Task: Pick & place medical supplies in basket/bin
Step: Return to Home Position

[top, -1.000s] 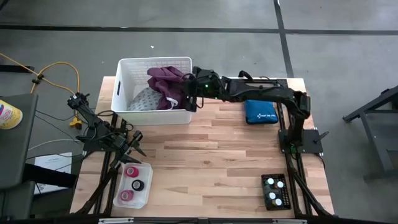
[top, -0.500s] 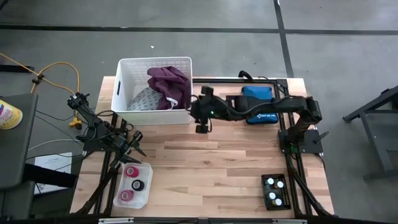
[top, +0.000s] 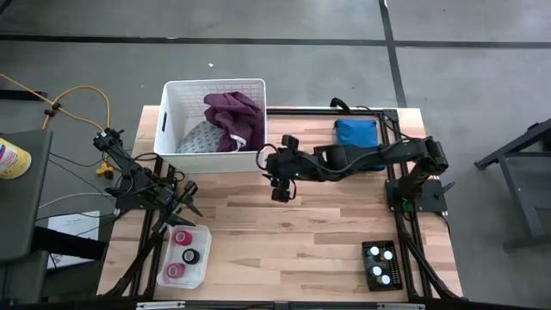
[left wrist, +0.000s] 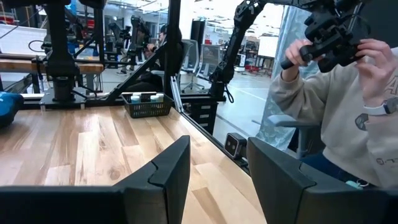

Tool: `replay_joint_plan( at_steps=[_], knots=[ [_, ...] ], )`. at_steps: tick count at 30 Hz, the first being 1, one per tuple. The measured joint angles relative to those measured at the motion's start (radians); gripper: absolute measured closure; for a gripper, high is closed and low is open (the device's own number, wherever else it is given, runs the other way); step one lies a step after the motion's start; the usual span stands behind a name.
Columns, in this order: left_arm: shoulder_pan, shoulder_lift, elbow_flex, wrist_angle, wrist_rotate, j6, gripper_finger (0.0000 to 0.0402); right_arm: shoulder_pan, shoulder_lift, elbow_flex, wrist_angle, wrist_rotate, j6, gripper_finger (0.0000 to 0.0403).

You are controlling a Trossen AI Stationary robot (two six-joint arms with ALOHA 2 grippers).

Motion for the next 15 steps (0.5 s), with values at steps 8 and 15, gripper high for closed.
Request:
replay_joint_plan(
  at_steps=[8,15],
  knots=[
    [0.0,0.0,0.0,0.0,0.0,0.0,0.0249,0.0,0.0,0.0,0.0,-0.001,0.049,0.0216],
    [0.0,0.0,0.0,0.0,0.0,0.0,0.0249,-0.004,0.0,-0.01,-0.002,-0.001,0.07,0.0216]
  ],
)
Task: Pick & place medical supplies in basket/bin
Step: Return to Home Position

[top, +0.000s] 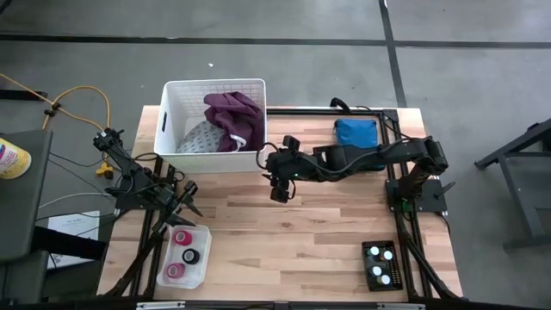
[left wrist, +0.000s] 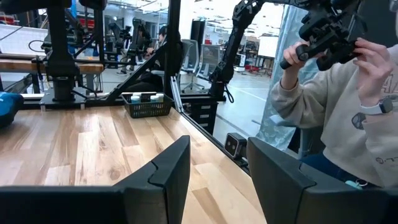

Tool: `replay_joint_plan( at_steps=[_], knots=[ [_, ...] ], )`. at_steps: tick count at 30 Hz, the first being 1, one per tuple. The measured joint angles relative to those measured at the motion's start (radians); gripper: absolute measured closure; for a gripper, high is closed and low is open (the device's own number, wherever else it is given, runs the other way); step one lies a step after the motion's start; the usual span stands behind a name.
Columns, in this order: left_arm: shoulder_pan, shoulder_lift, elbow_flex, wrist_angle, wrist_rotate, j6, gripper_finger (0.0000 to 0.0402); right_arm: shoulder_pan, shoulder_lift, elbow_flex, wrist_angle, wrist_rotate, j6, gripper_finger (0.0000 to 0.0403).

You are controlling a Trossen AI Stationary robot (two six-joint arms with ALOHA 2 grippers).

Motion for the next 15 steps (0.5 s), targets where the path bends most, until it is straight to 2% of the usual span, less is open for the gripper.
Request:
replay_joint_plan(
  at_steps=[6,12,15],
  knots=[
    [0.0,0.0,0.0,0.0,0.0,0.0,0.0249,-0.027,-0.014,-0.001,-0.014,-0.008,0.001,0.0216],
    [0.0,0.0,0.0,0.0,0.0,0.0,0.0249,-0.088,-0.027,-0.001,-0.03,-0.141,0.006,0.0216],
    [0.0,0.0,0.0,0.0,0.0,0.0,0.0249,-0.117,-0.027,-0.001,-0.046,-0.168,0.025,0.0216]
  ],
)
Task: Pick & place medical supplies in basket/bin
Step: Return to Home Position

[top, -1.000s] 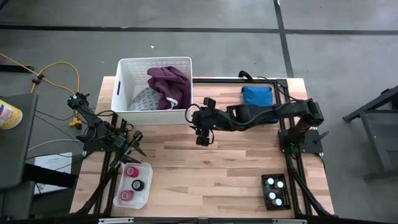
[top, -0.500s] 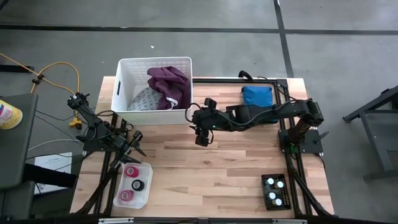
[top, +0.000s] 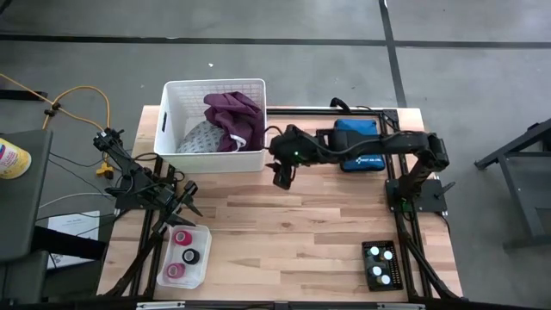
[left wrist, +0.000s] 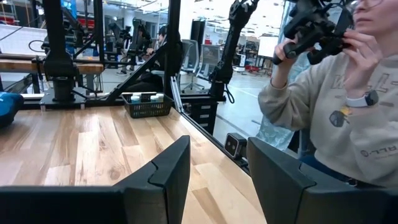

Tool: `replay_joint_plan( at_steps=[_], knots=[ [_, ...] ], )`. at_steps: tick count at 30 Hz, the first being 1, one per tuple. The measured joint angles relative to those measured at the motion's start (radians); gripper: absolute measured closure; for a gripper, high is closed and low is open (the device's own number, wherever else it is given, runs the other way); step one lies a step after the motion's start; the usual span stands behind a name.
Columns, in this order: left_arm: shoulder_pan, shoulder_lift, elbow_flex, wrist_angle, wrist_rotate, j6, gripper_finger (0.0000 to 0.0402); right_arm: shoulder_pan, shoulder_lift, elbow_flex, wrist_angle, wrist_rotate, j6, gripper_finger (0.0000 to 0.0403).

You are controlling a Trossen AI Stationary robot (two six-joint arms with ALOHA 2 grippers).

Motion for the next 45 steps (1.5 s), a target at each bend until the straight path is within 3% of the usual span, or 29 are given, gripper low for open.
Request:
replay_joint_plan(
  at_steps=[10,28,45],
  knots=[
    [0.0,0.0,0.0,0.002,0.0,0.0,0.0249,-0.008,-0.122,-0.055,-0.081,0.073,0.02,0.0216],
    [0.0,0.001,0.0,0.004,0.0,0.0,0.0249,-0.004,-0.619,-0.808,0.458,0.065,0.08,0.0216],
    [0.0,0.001,0.0,0.007,0.0,0.0,0.0249,-0.007,-1.016,-1.156,0.609,0.076,0.058,0.0216]
  ],
)
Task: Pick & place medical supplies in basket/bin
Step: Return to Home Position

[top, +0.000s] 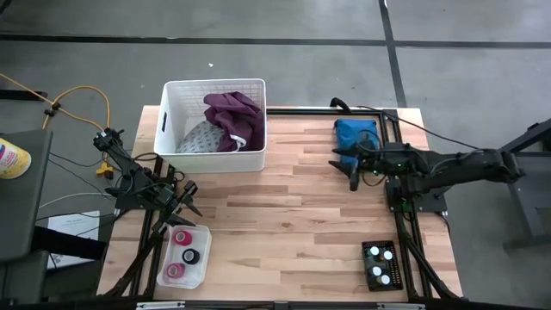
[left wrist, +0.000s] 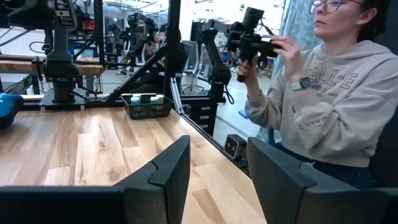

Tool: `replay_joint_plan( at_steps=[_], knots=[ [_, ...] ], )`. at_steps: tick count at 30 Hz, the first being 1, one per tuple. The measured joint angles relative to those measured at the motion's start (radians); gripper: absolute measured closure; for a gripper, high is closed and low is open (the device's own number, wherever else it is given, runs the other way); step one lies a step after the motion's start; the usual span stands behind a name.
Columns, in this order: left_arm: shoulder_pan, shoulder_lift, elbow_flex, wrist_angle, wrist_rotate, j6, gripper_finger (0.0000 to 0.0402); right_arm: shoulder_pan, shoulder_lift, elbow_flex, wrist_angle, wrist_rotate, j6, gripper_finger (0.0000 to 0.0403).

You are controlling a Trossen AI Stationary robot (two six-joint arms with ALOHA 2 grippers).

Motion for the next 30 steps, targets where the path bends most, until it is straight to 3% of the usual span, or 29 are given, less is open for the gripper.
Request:
replay_joint_plan(
  at_steps=[7,17,30],
  knots=[
    [0.0,0.0,0.0,0.001,0.0,0.0,0.0249,0.0,-0.168,-0.12,0.041,0.052,0.003,0.0216],
    [0.0,0.0,0.0,0.001,0.0,0.0,0.0249,0.0,-0.364,-0.245,0.082,0.044,0.003,0.0216],
    [0.0,0.0,0.0,0.001,0.0,0.0,0.0249,0.0,-0.524,-0.35,0.131,0.044,0.008,0.0216]
  ],
)
